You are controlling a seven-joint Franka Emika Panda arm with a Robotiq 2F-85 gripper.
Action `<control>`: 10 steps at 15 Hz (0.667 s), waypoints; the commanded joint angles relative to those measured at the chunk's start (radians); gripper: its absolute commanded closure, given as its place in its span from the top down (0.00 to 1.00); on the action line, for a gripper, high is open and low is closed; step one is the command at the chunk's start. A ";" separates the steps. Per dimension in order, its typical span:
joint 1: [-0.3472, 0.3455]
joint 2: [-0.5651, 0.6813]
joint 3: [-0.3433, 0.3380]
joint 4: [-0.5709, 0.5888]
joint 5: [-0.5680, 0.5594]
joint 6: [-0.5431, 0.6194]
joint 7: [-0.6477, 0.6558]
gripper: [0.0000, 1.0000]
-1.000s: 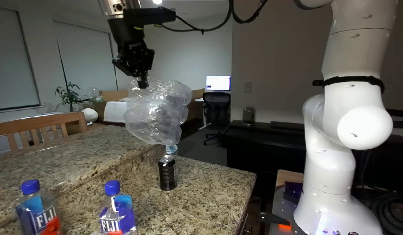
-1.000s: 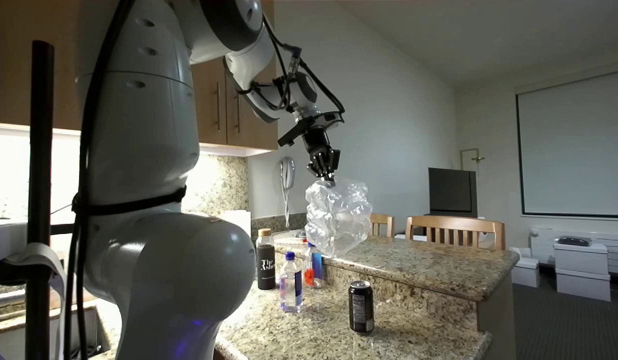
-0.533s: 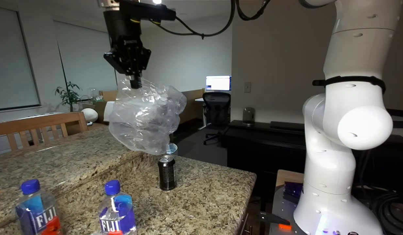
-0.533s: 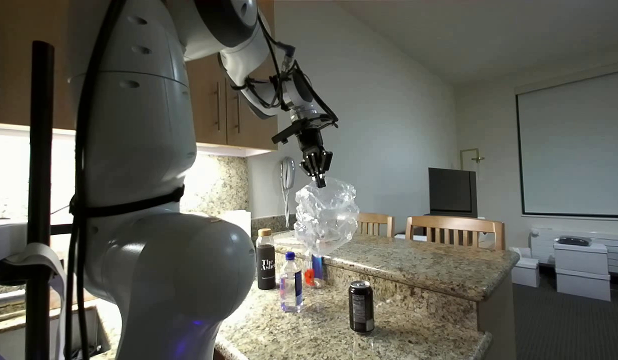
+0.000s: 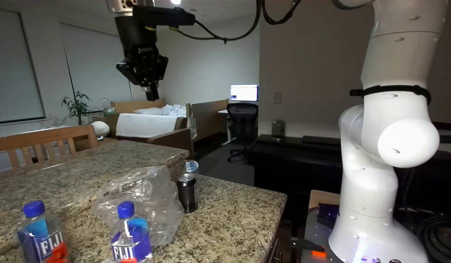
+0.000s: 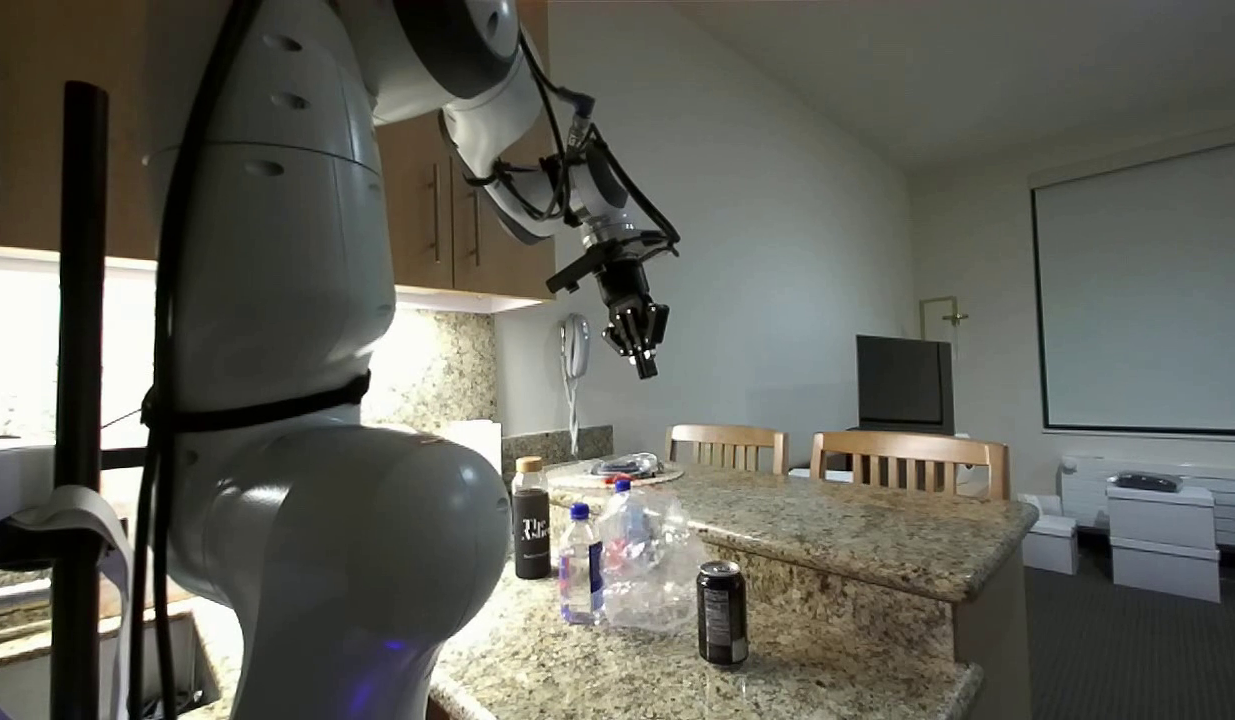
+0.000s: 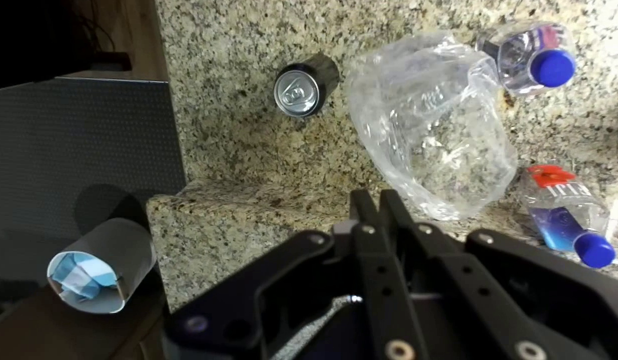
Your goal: Put the plastic over the black can
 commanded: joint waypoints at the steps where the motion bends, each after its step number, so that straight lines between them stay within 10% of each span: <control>1: -0.026 0.013 0.007 0.013 -0.061 -0.009 0.028 0.10; 10: -0.056 -0.024 -0.039 -0.052 0.025 0.032 -0.041 0.08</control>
